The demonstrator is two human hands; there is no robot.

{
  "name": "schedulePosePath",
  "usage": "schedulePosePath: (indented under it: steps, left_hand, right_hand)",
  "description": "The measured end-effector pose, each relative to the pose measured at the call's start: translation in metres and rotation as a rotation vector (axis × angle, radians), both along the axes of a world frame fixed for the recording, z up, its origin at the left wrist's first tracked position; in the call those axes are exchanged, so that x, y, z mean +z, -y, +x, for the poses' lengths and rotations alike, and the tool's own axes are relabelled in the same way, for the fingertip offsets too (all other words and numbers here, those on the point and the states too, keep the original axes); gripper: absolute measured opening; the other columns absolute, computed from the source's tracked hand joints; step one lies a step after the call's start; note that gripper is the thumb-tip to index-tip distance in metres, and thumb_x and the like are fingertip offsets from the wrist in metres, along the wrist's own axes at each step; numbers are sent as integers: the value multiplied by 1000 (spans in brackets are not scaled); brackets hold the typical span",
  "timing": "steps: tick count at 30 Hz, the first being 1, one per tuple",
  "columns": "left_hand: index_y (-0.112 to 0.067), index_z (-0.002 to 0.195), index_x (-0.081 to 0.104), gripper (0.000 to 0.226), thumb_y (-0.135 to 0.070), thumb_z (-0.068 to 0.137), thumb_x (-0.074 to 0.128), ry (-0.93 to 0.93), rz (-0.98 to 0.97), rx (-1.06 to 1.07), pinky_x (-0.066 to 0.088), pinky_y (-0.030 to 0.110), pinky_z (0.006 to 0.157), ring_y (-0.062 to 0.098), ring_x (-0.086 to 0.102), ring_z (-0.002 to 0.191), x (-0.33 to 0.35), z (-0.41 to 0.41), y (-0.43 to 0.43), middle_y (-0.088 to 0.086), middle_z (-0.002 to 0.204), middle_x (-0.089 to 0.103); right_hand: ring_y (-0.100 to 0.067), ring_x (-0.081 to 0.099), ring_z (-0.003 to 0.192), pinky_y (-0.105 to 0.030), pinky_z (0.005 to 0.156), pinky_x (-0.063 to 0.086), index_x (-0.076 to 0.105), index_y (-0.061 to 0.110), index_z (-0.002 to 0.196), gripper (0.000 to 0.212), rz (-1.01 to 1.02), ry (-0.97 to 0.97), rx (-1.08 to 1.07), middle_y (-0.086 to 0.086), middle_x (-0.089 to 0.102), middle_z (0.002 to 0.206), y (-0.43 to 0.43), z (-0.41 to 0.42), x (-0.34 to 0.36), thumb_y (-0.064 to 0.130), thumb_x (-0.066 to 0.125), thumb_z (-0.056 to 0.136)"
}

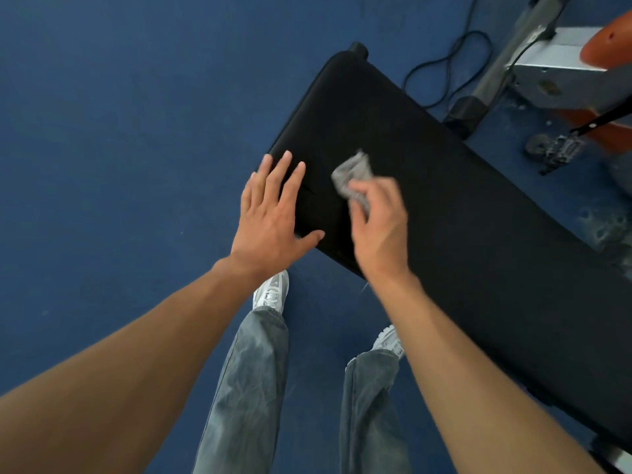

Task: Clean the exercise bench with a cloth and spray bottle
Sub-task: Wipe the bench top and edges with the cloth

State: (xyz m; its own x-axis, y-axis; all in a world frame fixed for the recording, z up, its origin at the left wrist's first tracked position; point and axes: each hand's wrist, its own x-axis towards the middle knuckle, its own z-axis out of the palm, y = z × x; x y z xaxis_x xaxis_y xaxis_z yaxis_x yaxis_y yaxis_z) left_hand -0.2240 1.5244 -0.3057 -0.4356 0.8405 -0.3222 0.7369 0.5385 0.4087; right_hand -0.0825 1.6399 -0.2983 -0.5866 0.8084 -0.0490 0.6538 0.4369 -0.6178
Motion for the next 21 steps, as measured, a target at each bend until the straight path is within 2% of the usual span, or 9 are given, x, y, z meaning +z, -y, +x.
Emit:
schedulePosePath:
  steps: [2, 4, 9, 11, 13, 16, 19, 21]
  left_hand:
    - [-15, 161, 16, 116, -60, 74, 78, -12, -25, 54, 15, 52, 124, 33, 5, 156, 4, -8, 8, 8, 168, 12]
    - [-13, 161, 14, 119, -60, 73, 80, -6, -59, 72, 22, 51, 122, 33, 13, 153, 7, -16, 12, 9, 168, 12]
    - [-7, 159, 15, 119, -59, 74, 80, -45, -141, 7, 29, 50, 118, 38, 30, 143, 14, -18, 3, 17, 164, 17]
    - [-5, 158, 17, 119, -59, 73, 80, -61, -161, 3, 31, 51, 117, 39, 33, 140, 16, -18, 0, 18, 163, 20]
    - [-4, 158, 19, 119, -59, 72, 81, -82, -184, 1, 31, 51, 116, 40, 37, 137, 17, -18, -1, 19, 162, 22]
    - [-4, 157, 21, 119, -60, 71, 82, -106, -206, -5, 31, 52, 115, 40, 38, 136, 18, -17, -4, 19, 162, 24]
    - [-6, 157, 21, 120, -61, 70, 82, -115, -237, 0, 31, 52, 115, 39, 39, 136, 20, -16, -6, 17, 162, 24]
    - [-6, 157, 23, 121, -63, 67, 82, -130, -246, -3, 32, 51, 113, 39, 42, 133, 22, -17, -8, 16, 161, 27]
  right_hand:
    - [-27, 59, 94, -43, 83, 52, 69, 8, 112, 26, -19, 42, 146, -11, 60, 108, 36, 13, 5, -3, 65, 89]
    - [-25, 58, 91, -42, 79, 52, 70, 7, 112, 26, -32, 100, 192, -8, 60, 107, 54, 31, 9, -4, 66, 88]
    - [-24, 61, 96, -40, 87, 54, 70, 10, 109, 25, -72, 159, -35, -6, 60, 108, 33, 68, 20, -3, 68, 88]
    - [-27, 63, 98, -29, 91, 50, 70, 7, 109, 23, -75, 157, -173, -11, 61, 108, 7, 65, 22, -3, 68, 88]
    - [-28, 63, 100, -11, 90, 39, 70, 4, 111, 23, -68, 147, -354, -15, 62, 110, -28, 47, 18, 1, 67, 89]
    - [-13, 55, 103, 7, 82, 29, 67, 4, 119, 25, -71, 65, -602, -15, 60, 122, -85, 4, 10, 8, 64, 94]
    - [-12, 52, 104, 9, 82, 25, 66, 5, 121, 26, -13, 60, -529, -14, 58, 122, -116, -43, 2, 9, 62, 95]
    - [-18, 56, 100, 3, 90, 30, 66, 5, 119, 27, 5, 46, -314, -15, 58, 117, -109, -71, 0, 7, 63, 93]
